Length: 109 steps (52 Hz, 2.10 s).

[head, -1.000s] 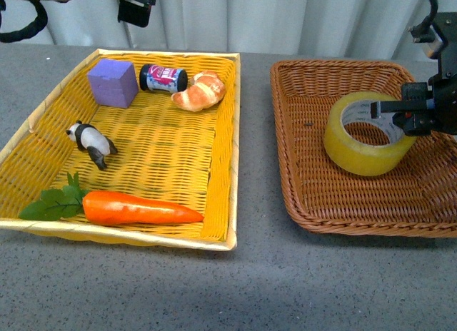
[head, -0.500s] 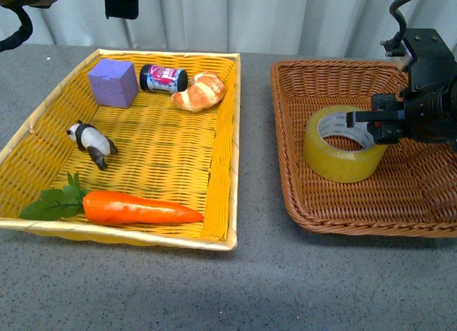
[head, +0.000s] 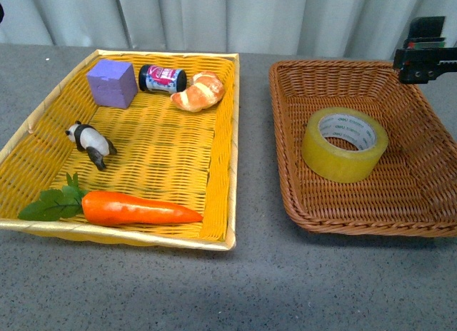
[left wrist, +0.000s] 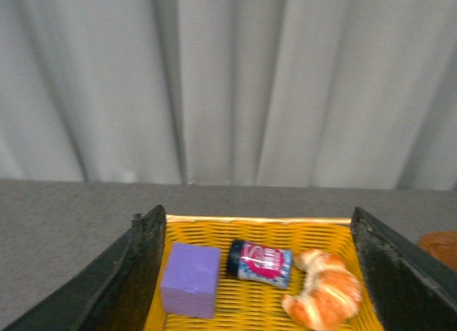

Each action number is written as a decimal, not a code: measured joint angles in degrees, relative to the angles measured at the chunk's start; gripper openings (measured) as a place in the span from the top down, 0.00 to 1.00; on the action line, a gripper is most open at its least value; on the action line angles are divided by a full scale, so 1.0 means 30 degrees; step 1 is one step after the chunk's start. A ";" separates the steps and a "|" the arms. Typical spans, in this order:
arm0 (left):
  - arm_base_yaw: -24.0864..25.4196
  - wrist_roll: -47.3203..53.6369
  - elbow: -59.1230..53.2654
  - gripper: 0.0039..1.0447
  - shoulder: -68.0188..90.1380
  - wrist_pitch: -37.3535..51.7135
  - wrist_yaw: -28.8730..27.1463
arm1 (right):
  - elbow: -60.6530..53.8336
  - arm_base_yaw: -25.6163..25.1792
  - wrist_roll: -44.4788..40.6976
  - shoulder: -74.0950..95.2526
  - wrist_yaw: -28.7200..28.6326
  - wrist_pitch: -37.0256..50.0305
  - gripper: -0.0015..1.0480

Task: Move tape to another basket

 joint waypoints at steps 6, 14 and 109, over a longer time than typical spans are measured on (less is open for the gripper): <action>0.0503 -0.0029 -0.2601 0.47 -0.1632 0.1056 0.1326 | -0.2725 -0.0175 0.0029 -0.0729 -0.0124 0.4692 0.50; 0.1056 -0.0153 -0.5289 0.71 -0.3745 0.1552 0.1836 | -0.5391 -0.0539 0.0036 -0.3789 -0.0284 0.5457 0.75; 0.3191 -0.0291 -1.3486 0.96 -2.6877 -1.2830 0.3891 | -1.2998 -0.1639 0.0095 -3.0673 -0.1559 -1.3646 0.99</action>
